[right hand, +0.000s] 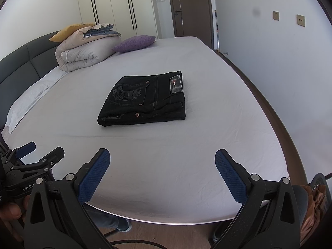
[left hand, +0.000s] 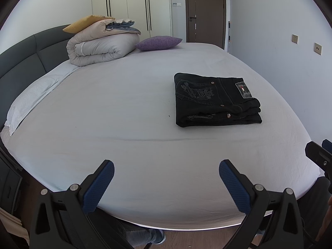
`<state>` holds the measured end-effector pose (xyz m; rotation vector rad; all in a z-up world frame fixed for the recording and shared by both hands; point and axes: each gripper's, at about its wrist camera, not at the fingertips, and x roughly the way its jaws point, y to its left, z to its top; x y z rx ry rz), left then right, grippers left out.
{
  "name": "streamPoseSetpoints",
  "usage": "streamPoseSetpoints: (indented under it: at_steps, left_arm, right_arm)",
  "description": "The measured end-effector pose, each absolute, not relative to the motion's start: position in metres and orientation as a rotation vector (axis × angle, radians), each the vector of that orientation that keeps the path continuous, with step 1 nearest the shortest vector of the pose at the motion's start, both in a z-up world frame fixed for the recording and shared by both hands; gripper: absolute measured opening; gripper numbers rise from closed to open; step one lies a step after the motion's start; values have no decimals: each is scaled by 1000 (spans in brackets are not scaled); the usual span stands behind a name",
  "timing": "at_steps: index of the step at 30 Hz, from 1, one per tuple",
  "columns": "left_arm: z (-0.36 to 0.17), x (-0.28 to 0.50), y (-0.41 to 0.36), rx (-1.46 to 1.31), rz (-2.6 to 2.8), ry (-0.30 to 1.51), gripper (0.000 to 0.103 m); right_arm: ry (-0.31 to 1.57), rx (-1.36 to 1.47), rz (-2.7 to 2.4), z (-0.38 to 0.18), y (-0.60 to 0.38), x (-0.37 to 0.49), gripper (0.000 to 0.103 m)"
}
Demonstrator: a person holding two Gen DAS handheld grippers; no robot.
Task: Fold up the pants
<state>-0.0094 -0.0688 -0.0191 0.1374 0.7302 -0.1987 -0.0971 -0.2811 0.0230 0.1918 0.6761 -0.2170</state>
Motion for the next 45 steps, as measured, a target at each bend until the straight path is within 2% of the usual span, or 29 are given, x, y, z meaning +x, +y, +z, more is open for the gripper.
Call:
streamPoseSetpoints:
  at_steps: [45]
  left_arm:
    - [-26, -10, -69, 135, -207, 741, 103]
  right_arm:
    - [685, 194, -210, 16, -284, -102, 103]
